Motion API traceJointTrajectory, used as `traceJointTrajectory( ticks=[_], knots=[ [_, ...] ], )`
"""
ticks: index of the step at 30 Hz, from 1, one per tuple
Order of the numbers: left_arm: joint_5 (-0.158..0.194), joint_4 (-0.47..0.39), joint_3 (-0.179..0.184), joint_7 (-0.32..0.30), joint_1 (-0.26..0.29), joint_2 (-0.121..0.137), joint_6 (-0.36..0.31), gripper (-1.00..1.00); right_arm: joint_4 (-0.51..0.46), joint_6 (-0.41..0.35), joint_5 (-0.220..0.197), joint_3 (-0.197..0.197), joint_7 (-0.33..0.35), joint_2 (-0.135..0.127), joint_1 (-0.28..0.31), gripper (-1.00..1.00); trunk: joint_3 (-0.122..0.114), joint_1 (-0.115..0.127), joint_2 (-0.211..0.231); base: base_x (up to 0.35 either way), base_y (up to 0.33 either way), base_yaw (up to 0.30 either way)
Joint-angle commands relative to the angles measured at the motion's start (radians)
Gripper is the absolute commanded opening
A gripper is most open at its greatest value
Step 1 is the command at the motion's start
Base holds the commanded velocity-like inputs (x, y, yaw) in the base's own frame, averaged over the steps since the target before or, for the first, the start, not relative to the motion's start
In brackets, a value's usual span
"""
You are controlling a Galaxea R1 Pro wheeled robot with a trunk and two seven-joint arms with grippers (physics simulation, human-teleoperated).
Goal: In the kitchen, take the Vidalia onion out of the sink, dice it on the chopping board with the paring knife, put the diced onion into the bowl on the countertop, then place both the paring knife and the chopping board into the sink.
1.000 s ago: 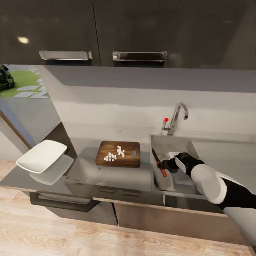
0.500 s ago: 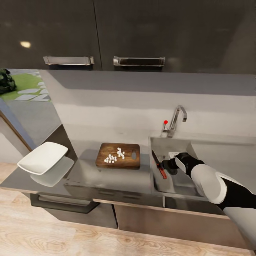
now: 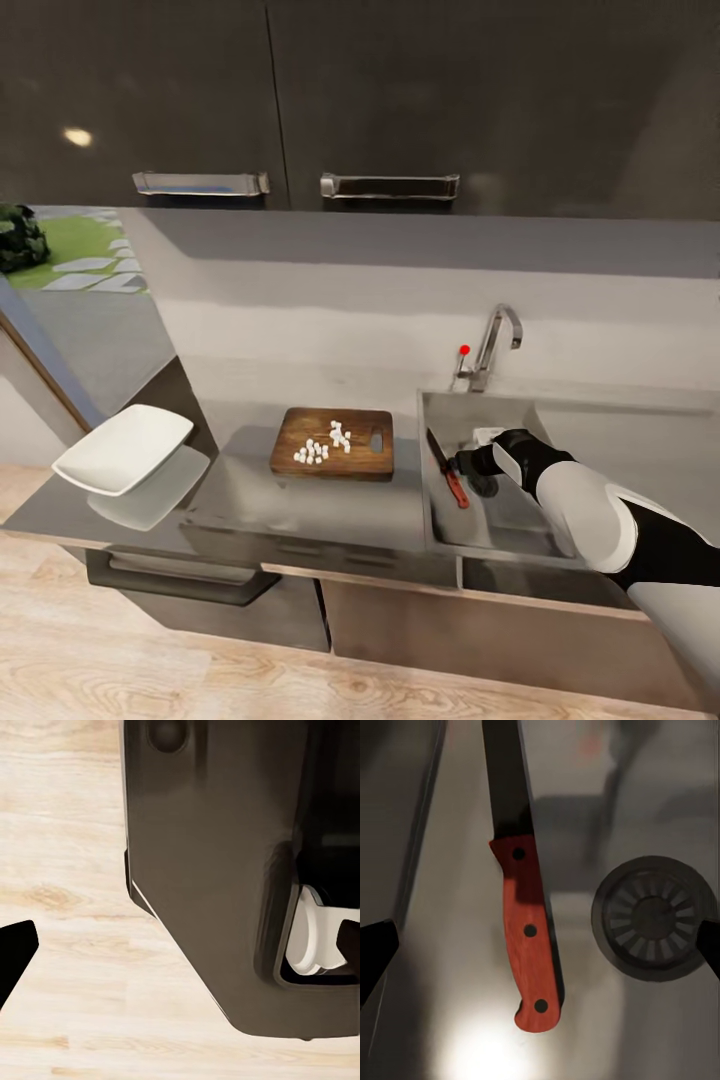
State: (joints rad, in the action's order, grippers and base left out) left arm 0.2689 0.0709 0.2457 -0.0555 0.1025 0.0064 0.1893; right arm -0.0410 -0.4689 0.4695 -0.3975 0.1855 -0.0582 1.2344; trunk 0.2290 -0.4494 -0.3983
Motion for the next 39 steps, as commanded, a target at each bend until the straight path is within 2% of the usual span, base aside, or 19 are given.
traceJointTrajectory(
  ticks=[1,22,24,31,33,36,39],
  knots=[
    [0.01,0.004,0.007,-0.006,0.002,0.0,0.007,1.0,-0.002,-0.005,0.011,-0.006,0.006,0.0,0.0,1.0,0.0,-0.001,-0.002,0.0,0.0,0.0],
    [0.01,0.004,0.007,-0.006,0.002,-0.001,0.007,1.0,-0.028,-0.013,0.009,-0.011,0.01,-0.005,0.0,1.0,-0.029,-0.001,-0.002,0.0,0.0,0.0],
    [0.01,0.004,0.007,-0.006,0.002,-0.002,0.007,1.0,-0.085,-0.057,0.008,-0.01,0.015,-0.007,0.0,1.0,-0.029,-0.001,-0.002,0.0,0.0,0.0],
    [0.01,0.004,0.007,-0.006,0.002,-0.002,0.007,1.0,-0.381,-0.367,0.012,0.001,0.014,0.0,0.0,1.0,-0.029,-0.001,-0.002,0.0,0.0,0.0],
    [0.01,0.004,0.007,-0.006,0.002,-0.002,0.006,1.0,-0.455,-0.451,0.014,0.025,0.013,-0.002,0.0,1.0,-0.029,-0.001,-0.002,0.0,0.0,0.0],
    [0.01,0.005,0.007,-0.006,0.002,-0.002,0.006,1.0,-0.513,-0.501,0.015,0.062,0.013,-0.005,0.0,1.0,-0.029,-0.001,-0.002,0.0,0.025,0.0],
    [0.01,0.005,0.007,-0.006,0.002,-0.002,0.005,1.0,-0.527,-0.512,0.016,0.076,0.013,-0.005,0.0,1.0,-0.029,-0.001,-0.002,0.0,0.205,-0.002]
  ],
)
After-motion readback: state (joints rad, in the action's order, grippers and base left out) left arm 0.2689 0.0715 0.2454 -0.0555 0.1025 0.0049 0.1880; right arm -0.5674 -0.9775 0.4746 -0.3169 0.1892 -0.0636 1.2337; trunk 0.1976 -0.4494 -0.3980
